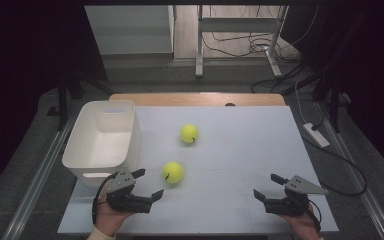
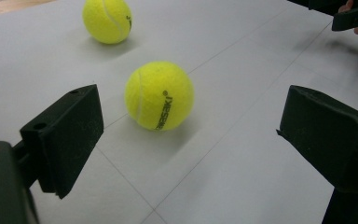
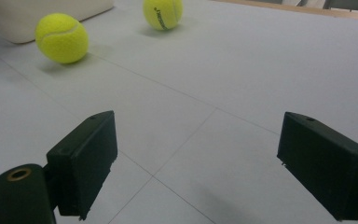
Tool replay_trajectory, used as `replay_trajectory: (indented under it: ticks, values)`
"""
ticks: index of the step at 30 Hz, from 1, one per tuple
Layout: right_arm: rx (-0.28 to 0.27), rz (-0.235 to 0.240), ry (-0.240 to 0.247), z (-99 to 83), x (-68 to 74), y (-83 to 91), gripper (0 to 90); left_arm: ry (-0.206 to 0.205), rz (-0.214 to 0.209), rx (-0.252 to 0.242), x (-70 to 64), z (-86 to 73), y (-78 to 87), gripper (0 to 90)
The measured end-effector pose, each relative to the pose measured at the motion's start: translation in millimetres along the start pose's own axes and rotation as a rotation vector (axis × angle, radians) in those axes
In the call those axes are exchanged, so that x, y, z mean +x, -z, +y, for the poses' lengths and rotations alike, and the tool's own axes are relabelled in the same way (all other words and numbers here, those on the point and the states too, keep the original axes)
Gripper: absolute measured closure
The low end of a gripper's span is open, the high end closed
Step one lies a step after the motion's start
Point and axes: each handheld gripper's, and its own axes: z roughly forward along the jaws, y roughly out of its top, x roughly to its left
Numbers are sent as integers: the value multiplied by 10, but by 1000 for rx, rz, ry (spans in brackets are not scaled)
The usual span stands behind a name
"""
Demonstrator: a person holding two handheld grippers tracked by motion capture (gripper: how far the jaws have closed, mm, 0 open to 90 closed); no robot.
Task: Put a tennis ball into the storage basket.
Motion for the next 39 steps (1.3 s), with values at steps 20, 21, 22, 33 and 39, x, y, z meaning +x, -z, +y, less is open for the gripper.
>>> replay_trajectory:
  ticks: [20,21,22,33,39]
  values:
    - [-8,9,3,6,-1,3,122,-13,2,18,-54,231,-87,67]
    - [-7,8,4,6,-2,2,122,-12,1,18,-55,240,-94,67]
    - [-6,8,4,5,-3,2,122,-12,0,21,-54,248,-100,67]
    - [-5,9,0,6,-3,-1,123,-1,3,41,-32,347,-196,67]
    - [-1,8,0,5,-5,-1,123,-7,5,54,-41,390,-254,67]
